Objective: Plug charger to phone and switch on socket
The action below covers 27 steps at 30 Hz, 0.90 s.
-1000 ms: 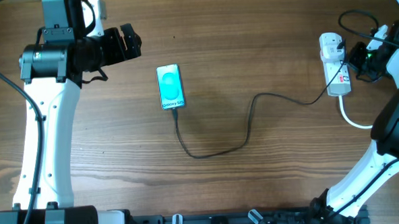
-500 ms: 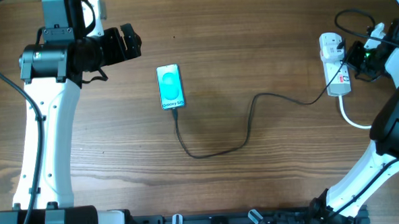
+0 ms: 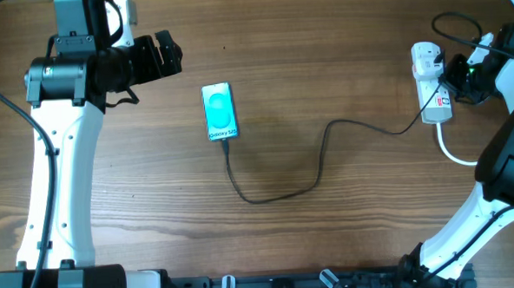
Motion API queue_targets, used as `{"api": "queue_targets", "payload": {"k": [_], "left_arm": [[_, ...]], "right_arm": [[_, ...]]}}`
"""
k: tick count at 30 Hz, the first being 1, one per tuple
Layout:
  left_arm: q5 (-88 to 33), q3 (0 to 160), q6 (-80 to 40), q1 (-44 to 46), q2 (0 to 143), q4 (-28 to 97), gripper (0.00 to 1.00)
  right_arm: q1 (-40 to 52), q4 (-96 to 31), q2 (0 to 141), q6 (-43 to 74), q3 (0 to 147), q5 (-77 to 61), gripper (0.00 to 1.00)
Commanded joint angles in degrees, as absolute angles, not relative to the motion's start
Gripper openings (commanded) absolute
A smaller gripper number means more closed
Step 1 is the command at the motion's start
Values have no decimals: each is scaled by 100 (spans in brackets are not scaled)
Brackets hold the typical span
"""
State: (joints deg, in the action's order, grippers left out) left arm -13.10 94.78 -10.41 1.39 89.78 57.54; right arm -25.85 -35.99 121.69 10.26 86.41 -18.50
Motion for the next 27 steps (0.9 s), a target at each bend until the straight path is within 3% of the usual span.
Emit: {"api": "queue_targets", "payload": {"k": [1,7,14,16,17,18,19,20,27], "left_arm": [[-1253,9485,-1094,137,8980,5760,100],[-1253,9485,-1094,137,8980,5758,100],[-1253,9485,-1094,137,8980,5758,100],[-1253,9485,-1094,137,8980,5758,100],[-1253,9485,-1094,137,8980,5758,100],[-1253,9485,-1094,137,8980,5760,100],[-1253,9485,-1094,137,8980,5758,100],[-1253,9485,-1094,137,8980,5758,100],[-1253,9485,-1094,137,8980,5758,100]], "right_arm": [[-2502,-4053,12298,1520,8613,-1798,4],[-2858,-5052,11093,1288,9553,-1826,5],[-2475,-5708,8700,-309,9616,-3376,8],[-2283,-6145,8169,-464,9616,-3463,13],[-2200,-6348,7957,-462,9616,-3463,18],[-2093,-6659,7669,-438,9616,-3463,34],[-2049,-6818,7544,-412,9616,-3463,84],[-2003,-7100,7336,-390,9616,-3457,100],[-2005,-7741,6724,58,9616,-3415,100]]}}
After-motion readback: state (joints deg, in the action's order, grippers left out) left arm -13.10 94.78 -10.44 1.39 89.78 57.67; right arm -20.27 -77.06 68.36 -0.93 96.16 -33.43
